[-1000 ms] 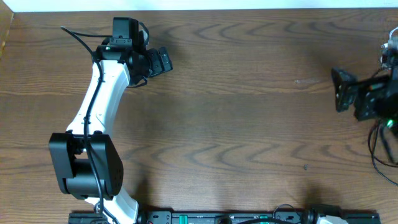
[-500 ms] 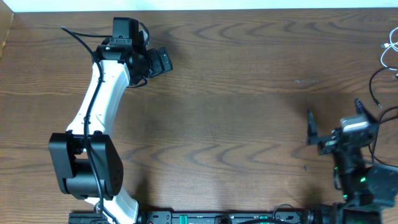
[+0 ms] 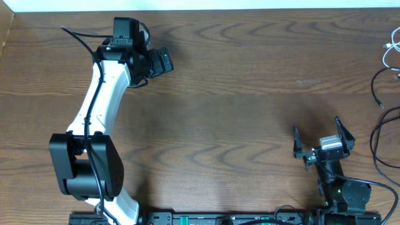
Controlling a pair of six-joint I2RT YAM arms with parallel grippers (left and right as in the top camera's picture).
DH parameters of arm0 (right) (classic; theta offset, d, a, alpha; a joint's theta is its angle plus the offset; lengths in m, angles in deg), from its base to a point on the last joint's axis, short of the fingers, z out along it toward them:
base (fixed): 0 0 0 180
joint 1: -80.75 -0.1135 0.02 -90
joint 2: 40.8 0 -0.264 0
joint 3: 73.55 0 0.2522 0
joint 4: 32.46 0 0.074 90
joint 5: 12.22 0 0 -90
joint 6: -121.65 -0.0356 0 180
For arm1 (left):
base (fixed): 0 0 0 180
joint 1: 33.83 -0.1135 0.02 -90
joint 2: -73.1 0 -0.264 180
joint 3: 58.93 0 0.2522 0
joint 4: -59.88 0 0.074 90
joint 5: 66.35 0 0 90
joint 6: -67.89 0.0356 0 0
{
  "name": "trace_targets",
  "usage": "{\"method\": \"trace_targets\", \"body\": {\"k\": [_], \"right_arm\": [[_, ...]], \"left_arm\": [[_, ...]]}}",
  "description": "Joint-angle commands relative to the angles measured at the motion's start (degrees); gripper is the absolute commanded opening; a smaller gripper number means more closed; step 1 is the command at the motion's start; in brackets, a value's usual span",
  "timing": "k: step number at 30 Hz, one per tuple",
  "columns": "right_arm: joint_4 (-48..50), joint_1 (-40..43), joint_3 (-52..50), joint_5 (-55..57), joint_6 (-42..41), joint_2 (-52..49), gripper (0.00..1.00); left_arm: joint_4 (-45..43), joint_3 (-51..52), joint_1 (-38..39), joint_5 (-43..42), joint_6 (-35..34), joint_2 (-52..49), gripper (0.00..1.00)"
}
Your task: Untangle cables
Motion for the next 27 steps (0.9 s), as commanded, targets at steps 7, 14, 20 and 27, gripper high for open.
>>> {"method": "trace_targets", "body": {"k": [7, 14, 20, 27], "right_arm": [[-4.7, -0.3, -0.7, 0.4, -3.1, 0.5, 0.99], [-4.7, -0.3, -0.7, 0.4, -3.2, 0.5, 0.99], [-4.7, -0.3, -0.7, 0.4, -3.2, 0.5, 0.99], [-4.7, -0.3, -0.7, 0.4, -3.2, 0.5, 0.99]], "left_arm": [[0.2, 0.2, -0.2, 0.4, 0.3, 0.0, 0.98], [0.2, 0.2, -0.2, 0.4, 0.4, 0.0, 0.98], [0.2, 0.2, -0.2, 0.4, 0.3, 0.0, 0.98], [0.2, 0.2, -0.2, 0.4, 0.4, 0.0, 0.98]]}}
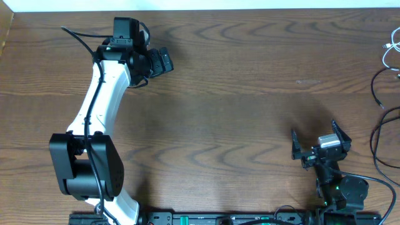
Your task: Untangle cables
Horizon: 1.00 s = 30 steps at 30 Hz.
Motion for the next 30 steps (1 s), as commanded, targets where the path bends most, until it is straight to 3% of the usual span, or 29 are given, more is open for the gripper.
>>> {"method": "trace_targets", "body": {"k": [1, 13, 20, 22, 30], "right_arm": [[-0.2, -0.3, -0.2, 0.4, -0.7, 0.3, 0.99], [-0.2, -0.3, -0.2, 0.4, -0.7, 0.3, 0.99], [-0.2, -0.3, -0.2, 0.4, -0.7, 0.3, 0.99], [-0.2, -0.3, -0.2, 0.4, -0.7, 0.3, 0.99], [-0.2, -0.3, -0.2, 0.4, -0.7, 0.3, 0.99]], "left_arm": [[0.2, 0.2, -0.2, 0.4, 0.3, 0.0, 0.98], [0.6, 0.2, -0.1, 4.4, 1.7, 0.2, 0.98], [-1.4, 2.1, 0.2, 8.5, 2.1, 5.4, 0.98], [-4.7, 5.3, 0.2, 8.5, 3.7, 8.9, 0.98], [-33.7, 35.2, 0.1, 8.7, 12.8, 32.0, 0.98]]}}
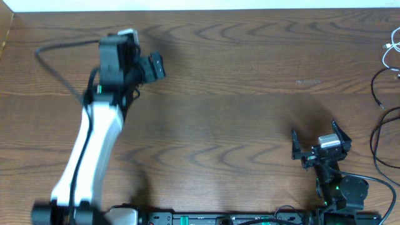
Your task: Untangle cables
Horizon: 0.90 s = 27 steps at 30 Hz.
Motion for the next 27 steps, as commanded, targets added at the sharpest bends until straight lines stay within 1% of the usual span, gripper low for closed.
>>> {"method": "trace_targets", "body": {"k": [1, 2, 5, 8, 11, 15, 23, 27], "right_arm": [[-0.2, -0.3, -0.2, 0.3, -0.7, 0.3, 0.99], [-0.2, -0.3, -0.2, 0.2, -0.7, 0.3, 0.99], [-0.2, -0.3, -0.2, 0.3, -0.7, 0.3, 0.99], [-0.2, -0.3, -0.2, 0.3, -0.7, 0.3, 0.99], [-0.2, -0.3, -0.2, 0.3, -0.7, 0.3, 0.99], [-0.2, -0.3, -0.2, 0.2, -0.7, 0.3, 0.99], [-0.2, -0.3, -0.2, 0.3, -0.7, 0.3, 0.99], [-0.2, -0.3, -0.2, 0.3, -0.7, 0.3, 0.99]], "left_arm": [[-10.0, 13.9, 0.1, 1.5, 5.9, 10.3, 0.98], [-13.9, 18.2, 0.1, 2.7, 5.9, 13.6, 0.98], [-21.7, 28.3, 0.0, 5.7, 5.9, 22.7, 0.98], [-25.5, 36.6, -1.0, 6.6, 6.1, 32.6, 0.98], [-25.4, 42.0, -2.6, 6.5, 6.1, 42.4, 0.98], [-25.4, 47.2, -4.4, 6.5, 6.1, 52.2, 0.98], [-25.4, 56.0, -5.0, 6.7, 6.3, 65.8, 0.98], [-24.5, 56.8, -5.0, 6.8, 6.4, 69.7, 0.98]]}}
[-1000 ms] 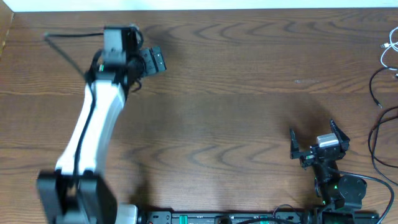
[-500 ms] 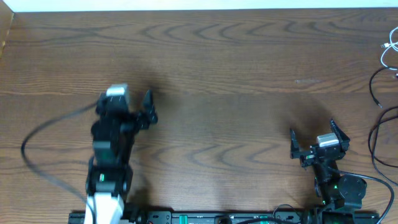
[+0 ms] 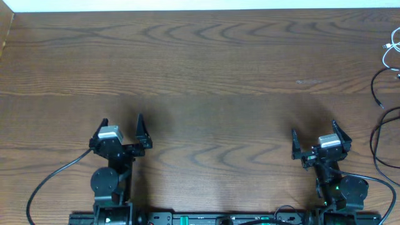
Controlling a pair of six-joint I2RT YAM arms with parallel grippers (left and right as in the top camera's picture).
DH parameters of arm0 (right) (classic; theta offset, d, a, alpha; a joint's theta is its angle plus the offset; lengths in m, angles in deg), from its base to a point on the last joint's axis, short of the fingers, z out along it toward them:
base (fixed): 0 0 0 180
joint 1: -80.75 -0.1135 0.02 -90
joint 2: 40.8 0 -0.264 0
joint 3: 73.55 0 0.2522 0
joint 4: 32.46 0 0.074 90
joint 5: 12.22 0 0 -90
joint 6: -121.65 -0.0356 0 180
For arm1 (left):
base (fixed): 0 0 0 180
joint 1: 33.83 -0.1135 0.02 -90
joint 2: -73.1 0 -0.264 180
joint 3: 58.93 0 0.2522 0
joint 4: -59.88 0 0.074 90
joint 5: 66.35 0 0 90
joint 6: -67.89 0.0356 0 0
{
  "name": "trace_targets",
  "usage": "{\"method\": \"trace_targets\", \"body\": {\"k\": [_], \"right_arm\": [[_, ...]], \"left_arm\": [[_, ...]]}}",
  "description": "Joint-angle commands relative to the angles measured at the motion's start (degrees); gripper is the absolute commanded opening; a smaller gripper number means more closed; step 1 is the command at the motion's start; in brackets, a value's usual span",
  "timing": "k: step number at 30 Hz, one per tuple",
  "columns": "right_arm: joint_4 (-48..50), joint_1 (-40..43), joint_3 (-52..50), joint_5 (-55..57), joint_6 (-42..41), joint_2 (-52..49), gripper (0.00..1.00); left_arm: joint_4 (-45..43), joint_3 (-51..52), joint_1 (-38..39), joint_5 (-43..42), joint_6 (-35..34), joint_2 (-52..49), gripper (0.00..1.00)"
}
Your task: Untangle cables
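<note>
Only the overhead view shows this moment. The cables lie at the table's right edge: a black cable [image 3: 375, 87] with a loose end, a second black cable loop [image 3: 374, 142] below it, and a white cable [image 3: 391, 47] farther back. They run partly out of frame. My right gripper [image 3: 314, 130] stands open near the front right, a short way left of the black loop, holding nothing. My left gripper [image 3: 121, 121] stands open at the front left, far from the cables, with nothing between its fingers.
The brown wooden table [image 3: 206, 69] fills the view. A black rail [image 3: 206, 219] with both arm bases runs along the front edge. A black lead [image 3: 50, 178] curves from the left arm's base toward the front left corner.
My left arm was stretched out toward the far left of the table; now it is folded back at the front edge, with the gripper open. The right arm has not moved.
At first my left arm reached to the far left of the table and my right gripper stood open at the front right. The right gripper then sat slightly nearer its base. The left arm then showed blurred, shifted left, and now is folded at the front.
</note>
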Motion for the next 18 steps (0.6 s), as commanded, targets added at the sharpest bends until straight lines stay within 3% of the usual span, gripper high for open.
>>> {"method": "trace_targets", "body": {"k": [1, 18], "right_arm": [[-0.2, -0.3, -0.2, 0.1, -0.7, 0.3, 0.99], [-0.2, -0.3, -0.2, 0.1, -0.7, 0.3, 0.99]], "left_arm": [[-0.4, -0.1, -0.3, 0.8, 1.1, 2.7, 0.98], [-2.0, 1.1, -0.3, 0.7, 1.4, 4.8, 0.98]]}}
